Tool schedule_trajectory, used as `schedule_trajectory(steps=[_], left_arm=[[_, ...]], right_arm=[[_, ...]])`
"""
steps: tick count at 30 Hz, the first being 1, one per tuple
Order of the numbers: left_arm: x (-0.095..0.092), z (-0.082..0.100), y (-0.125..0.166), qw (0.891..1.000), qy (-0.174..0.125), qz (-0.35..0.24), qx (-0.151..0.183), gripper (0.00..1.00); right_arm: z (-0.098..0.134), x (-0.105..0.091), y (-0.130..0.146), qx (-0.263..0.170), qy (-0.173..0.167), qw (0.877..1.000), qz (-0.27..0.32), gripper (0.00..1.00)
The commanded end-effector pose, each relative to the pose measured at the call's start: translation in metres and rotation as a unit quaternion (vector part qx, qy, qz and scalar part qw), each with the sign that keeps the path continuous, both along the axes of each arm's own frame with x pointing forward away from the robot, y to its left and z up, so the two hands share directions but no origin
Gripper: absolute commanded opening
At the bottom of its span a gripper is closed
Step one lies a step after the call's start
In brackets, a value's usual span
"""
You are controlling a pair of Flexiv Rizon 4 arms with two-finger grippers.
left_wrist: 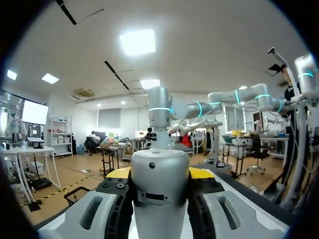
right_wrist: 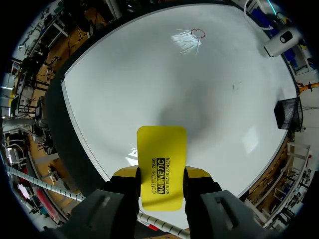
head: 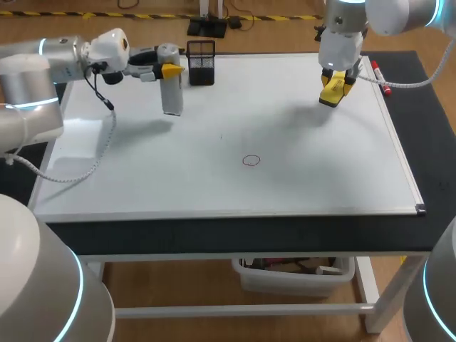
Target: Pick up the inspection probe, press it on each red-marked spot on the whiteboard one by one, put down the probe, pick up the eraser, and wipe off all the red marks.
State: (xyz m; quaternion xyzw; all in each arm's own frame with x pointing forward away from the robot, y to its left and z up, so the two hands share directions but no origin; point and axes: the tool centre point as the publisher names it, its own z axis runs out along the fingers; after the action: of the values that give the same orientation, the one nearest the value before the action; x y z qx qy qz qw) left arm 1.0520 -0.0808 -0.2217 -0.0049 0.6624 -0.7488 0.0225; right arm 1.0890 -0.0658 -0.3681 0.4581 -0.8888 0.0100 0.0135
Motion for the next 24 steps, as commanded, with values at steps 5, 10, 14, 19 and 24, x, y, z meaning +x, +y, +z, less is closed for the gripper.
schedule_trajectory(steps=[5, 10, 14, 19, 24], left_arm=[[0.003, 0.003, 0.019, 1.000, 0.004, 0.022, -0.008, 0.00], [0.005, 0.002, 0.023, 1.000, 0.005, 0.024, -0.008, 0.00], [0.005, 0.002, 0.023, 1.000, 0.005, 0.024, -0.008, 0.00], [0.005, 0.002, 0.023, 1.000, 0.005, 0.024, -0.008, 0.00], [0.005, 0.002, 0.023, 1.000, 0.005, 0.024, -0.008, 0.00]], right_arm=[[0.001, 0.000, -0.001, -0.002, 0.000, 1.000, 0.001, 0.00], [0.001, 0.000, -0.001, -0.002, 0.000, 1.000, 0.001, 0.00], [0.001, 0.000, -0.001, -0.002, 0.000, 1.000, 0.001, 0.00], [0.001, 0.000, -0.001, -0.002, 0.000, 1.000, 0.001, 0.00], [0.001, 0.000, -0.001, -0.002, 0.000, 1.000, 0.001, 0.00]])
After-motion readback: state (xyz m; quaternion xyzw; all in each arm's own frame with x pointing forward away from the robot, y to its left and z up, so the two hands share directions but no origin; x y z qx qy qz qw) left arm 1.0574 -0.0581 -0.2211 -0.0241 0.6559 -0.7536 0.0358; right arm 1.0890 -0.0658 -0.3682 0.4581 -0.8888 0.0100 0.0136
